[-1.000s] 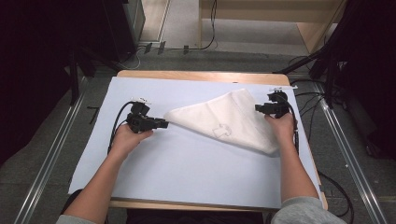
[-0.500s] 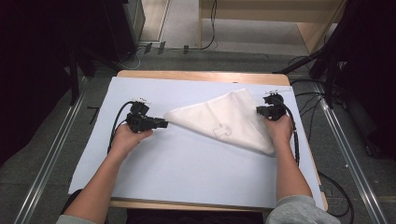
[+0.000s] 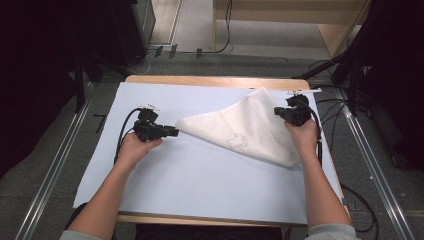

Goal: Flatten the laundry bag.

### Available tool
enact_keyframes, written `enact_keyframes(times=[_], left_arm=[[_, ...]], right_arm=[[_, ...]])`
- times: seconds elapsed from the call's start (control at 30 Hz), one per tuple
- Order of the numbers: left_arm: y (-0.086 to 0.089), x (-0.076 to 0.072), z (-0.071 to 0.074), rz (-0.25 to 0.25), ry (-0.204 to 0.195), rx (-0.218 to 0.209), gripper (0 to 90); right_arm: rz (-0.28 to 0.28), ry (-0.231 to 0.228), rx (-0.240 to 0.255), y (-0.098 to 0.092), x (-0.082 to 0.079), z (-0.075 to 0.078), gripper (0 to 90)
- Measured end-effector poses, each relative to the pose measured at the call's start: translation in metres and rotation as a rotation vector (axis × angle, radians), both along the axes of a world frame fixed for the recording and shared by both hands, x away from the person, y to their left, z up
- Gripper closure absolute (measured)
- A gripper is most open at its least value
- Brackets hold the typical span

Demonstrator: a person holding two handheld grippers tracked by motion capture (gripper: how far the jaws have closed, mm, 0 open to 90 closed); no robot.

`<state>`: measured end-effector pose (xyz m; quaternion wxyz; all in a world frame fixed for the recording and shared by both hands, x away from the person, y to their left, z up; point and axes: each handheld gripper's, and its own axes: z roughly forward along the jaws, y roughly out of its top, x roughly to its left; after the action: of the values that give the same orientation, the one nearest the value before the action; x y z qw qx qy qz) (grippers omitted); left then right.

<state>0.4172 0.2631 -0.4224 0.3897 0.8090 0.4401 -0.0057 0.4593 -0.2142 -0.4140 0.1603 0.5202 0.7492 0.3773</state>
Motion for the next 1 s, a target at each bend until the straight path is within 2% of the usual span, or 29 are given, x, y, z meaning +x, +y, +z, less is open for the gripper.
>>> enact_keyframes(times=[0.07,0.1,0.23,0.4,0.6,1.0], left_arm=[[0.000,0.000,0.001,0.004,-0.003,0.001,68.1],[0.000,0.000,0.001,0.002,-0.002,0.000,67.9],[0.002,-0.001,0.004,0.005,-0.008,-0.003,67.5],[0.004,-0.001,0.005,0.012,-0.012,-0.005,67.2],[0.003,-0.001,0.007,0.013,-0.017,-0.010,66.8],[0.002,0.002,0.008,0.014,-0.025,-0.012,65.9]], right_arm=[[0.028,-0.033,0.016,0.004,-0.012,0.013,90.0],[0.028,-0.033,0.016,0.004,-0.012,0.013,90.0],[0.087,-0.080,0.034,0.011,-0.031,0.031,90.0],[0.144,-0.114,0.047,0.023,-0.054,0.041,90.0],[0.191,-0.114,0.056,0.035,-0.074,0.035,90.0],[0.284,-0.062,0.065,0.067,-0.112,0.012,90.0]])
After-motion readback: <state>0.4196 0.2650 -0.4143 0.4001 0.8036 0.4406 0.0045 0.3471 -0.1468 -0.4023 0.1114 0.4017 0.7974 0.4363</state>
